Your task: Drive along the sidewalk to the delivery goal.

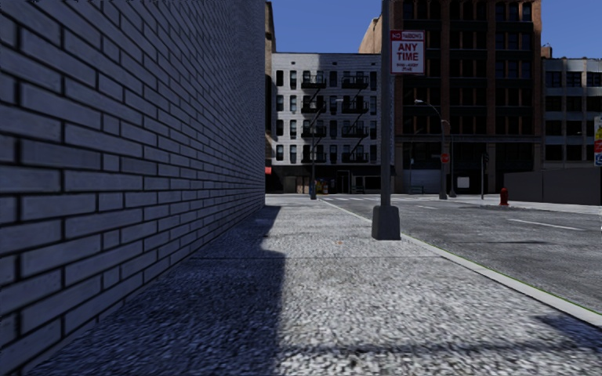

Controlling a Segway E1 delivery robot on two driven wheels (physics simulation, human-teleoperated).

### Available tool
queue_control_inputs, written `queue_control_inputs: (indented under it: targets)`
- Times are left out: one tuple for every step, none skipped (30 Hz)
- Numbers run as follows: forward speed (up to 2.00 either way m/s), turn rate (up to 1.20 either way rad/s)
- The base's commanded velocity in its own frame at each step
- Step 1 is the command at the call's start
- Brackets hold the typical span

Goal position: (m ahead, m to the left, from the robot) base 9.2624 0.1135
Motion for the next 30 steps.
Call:
queue_control_inputs:
  targets:
    - [2.0,-0.31]
    - [2.0,-0.31]
    - [2.0,0.0]
    - [2.0,0.0]
    - [2.0,0.0]
    - [2.0,0.0]
    - [2.0,0.0]
    - [2.0,0.0]
    - [2.0,0.0]
    - [2.0,0.0]
    - [2.0,0.0]
    - [2.0,0.0]
    - [2.0,0.0]
    - [2.0,0.0]
    - [2.0,0.0]
    - [2.0,0.0]
    - [2.0,0.0]
    - [2.0,0.0]
    - [2.0,0.0]
    - [2.0,0.0]
    - [2.0,0.0]
    - [2.0,0.0]
    - [2.0,0.0]
    - [2.0,0.0]
    - [2.0,0.0]
    - [2.0,0.0]
    - [2.0,0.0]
    - [2.0,0.0]
    - [2.0,0.0]
    - [2.0,0.0]
